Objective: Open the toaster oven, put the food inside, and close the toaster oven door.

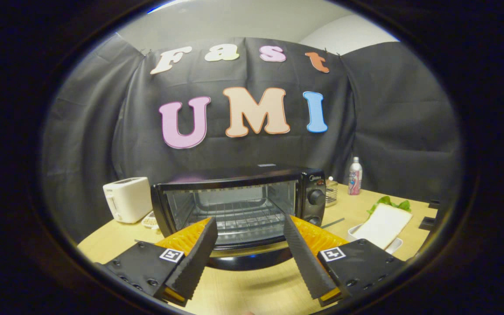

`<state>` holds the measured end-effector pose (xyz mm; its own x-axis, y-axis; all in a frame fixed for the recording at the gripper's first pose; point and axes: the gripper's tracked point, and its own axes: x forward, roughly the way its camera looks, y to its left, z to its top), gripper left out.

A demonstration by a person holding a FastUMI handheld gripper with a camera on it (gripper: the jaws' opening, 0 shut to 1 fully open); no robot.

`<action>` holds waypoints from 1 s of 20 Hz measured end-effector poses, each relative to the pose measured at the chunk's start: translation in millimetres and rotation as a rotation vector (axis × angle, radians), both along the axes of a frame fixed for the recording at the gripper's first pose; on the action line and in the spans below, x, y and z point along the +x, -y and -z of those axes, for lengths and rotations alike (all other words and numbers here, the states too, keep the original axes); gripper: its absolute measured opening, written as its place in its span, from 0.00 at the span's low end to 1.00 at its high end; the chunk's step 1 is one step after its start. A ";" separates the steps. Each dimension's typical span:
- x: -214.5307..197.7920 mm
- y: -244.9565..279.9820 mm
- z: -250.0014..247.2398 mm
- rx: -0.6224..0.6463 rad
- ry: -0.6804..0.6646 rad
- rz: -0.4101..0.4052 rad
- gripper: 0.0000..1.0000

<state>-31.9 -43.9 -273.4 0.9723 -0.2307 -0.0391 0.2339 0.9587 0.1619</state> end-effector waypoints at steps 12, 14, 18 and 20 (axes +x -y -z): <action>-17.9 -1.4 84.2 -0.031 -0.300 0.035 0.97; -18.0 -4.7 101.4 -0.009 -0.332 0.021 0.98; -11.4 -2.2 110.1 0.048 -0.313 0.005 0.96; -6.8 -2.5 114.1 0.047 -0.330 -0.002 0.96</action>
<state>-38.8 -41.4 -387.5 0.9057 -0.2191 -0.3630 0.2793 0.9524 0.1221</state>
